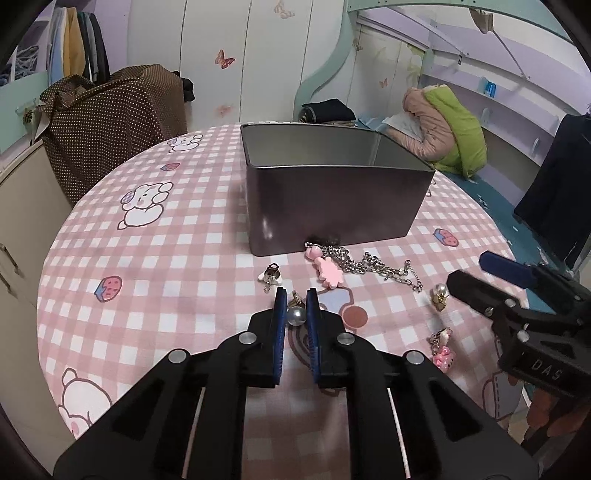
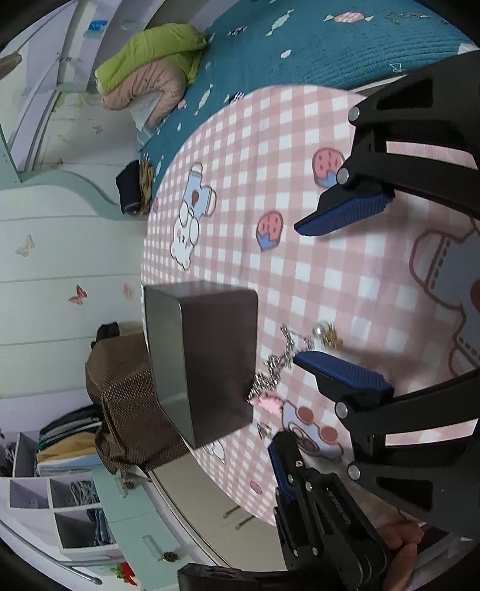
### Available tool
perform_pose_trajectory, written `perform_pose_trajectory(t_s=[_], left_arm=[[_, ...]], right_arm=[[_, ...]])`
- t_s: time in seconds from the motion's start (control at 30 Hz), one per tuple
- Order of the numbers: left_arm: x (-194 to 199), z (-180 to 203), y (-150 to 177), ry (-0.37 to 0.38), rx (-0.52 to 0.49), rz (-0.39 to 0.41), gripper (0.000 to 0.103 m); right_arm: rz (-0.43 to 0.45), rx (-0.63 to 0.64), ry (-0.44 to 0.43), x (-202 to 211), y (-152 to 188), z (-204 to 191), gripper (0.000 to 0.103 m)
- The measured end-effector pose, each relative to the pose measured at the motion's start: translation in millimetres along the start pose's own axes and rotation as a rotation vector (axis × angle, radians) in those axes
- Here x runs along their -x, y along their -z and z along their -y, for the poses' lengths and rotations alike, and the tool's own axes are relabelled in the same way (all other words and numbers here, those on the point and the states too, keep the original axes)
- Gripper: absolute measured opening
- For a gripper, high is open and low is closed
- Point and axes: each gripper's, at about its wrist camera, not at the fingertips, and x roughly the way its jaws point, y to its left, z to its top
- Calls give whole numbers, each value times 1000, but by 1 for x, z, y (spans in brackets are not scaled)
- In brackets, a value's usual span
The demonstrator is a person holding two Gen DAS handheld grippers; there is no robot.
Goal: Organize jewelry
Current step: 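Grasp a pearl earring with the left tool while the right tool grasps the other pearl earring, then lift both pearl earrings and carry them over the tin box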
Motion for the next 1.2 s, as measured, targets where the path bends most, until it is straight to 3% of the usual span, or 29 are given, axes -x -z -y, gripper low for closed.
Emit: perform_pose_trajectory(t_s=[0.47,0.7,1.2], left_arm=[[9,-10,7,47,33,7,11],[14,-5,6,73,31,31,11],[19,-8,0,94,36,67,11]], right_arm=[[-58,69,8,-13,3,-18,45],[-64,106,43,-15,1,-13,12],[-53,77,42,-10,-8,-6,11]])
